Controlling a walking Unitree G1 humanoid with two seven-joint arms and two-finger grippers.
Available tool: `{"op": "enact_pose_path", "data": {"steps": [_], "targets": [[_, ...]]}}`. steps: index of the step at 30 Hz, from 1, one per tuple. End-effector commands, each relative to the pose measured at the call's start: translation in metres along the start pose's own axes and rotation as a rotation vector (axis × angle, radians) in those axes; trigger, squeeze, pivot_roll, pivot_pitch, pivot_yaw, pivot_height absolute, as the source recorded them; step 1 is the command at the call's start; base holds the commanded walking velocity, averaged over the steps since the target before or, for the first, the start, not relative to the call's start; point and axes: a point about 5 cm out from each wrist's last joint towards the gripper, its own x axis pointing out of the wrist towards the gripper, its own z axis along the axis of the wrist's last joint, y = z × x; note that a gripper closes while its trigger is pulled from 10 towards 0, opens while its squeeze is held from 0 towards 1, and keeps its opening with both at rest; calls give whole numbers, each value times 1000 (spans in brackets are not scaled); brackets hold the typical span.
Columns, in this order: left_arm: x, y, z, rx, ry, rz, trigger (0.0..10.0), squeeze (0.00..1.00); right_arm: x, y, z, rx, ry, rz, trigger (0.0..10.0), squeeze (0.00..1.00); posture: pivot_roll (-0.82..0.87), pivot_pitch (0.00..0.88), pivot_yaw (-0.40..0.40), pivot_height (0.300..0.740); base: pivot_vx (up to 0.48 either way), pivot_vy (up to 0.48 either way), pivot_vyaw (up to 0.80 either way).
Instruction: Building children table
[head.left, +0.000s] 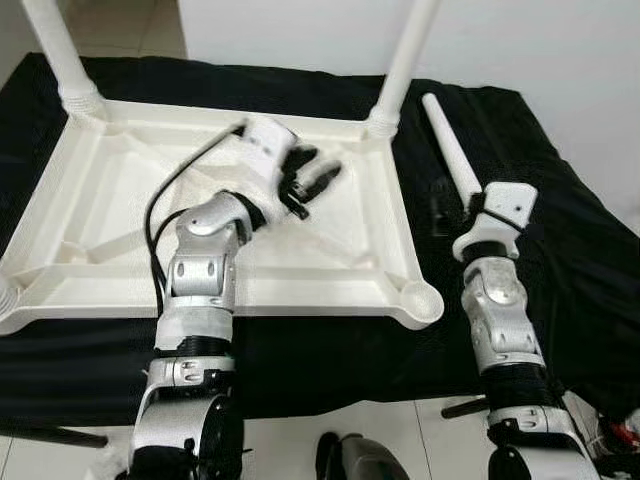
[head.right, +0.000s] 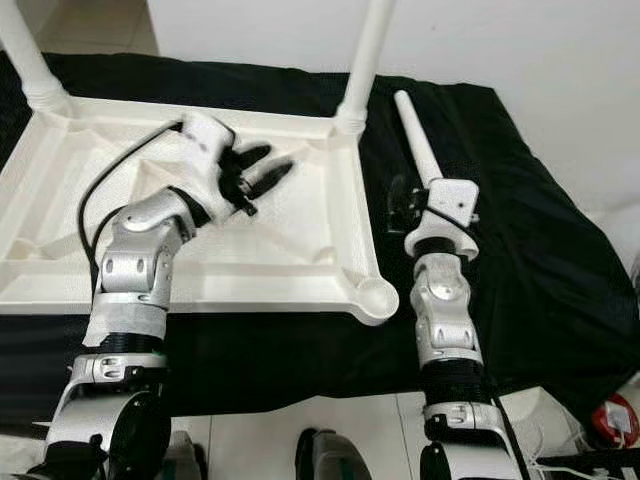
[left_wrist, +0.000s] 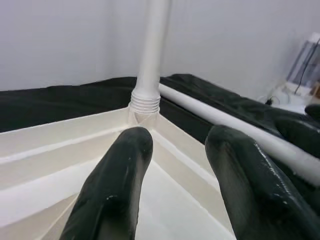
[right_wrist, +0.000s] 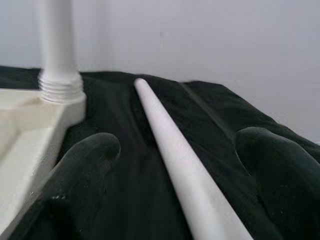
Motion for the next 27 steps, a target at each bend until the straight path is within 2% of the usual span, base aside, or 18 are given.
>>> {"op": "enact_pose_path", "data": {"steps": [1, 2, 4, 6, 8, 11, 17, 27], "targets": [[4, -22, -8, -83, 4, -11, 10000, 0, 1, -16, -6, -22, 33, -83, 10000, 0, 54, 68, -58, 740, 0, 0, 0], [4, -22, -8, -83, 4, -11, 10000, 0, 1, -16, -6, -22, 33, -83, 10000, 0, 54, 68, -58, 740, 0, 0, 0], [5, -33, -10, -94, 8, -28, 10000, 0, 1, -24, -5, -24, 30, -118, 10000, 0, 56, 66, -57, 740, 0, 0, 0], [9, -43, -17, -52, 22, -36, 10000, 0, -4, -34, -15, -44, 67, -138, 10000, 0, 70, 66, -61, 740, 0, 0, 0], [11, -50, -19, -68, 19, -50, 10000, 0, -7, -40, -23, -41, 98, -149, 10000, 0, 65, 60, -62, 740, 0, 0, 0], [11, -50, -19, -72, 18, -51, 10000, 0, -7, -40, -24, -39, 102, -152, 10000, 0, 62, 58, -61, 740, 0, 0, 0], [12, -54, -20, -28, 35, -73, 10000, 0, -2, -43, -31, 20, 146, -163, 10000, 0, 54, 41, -56, 740, 0, 0, 0], [18, -60, -15, 9, 27, -98, 10000, 0, 5, -46, -44, 101, 239, -53, 10000, 0, 59, 7, -34, 740, 0, 0, 0]]}}
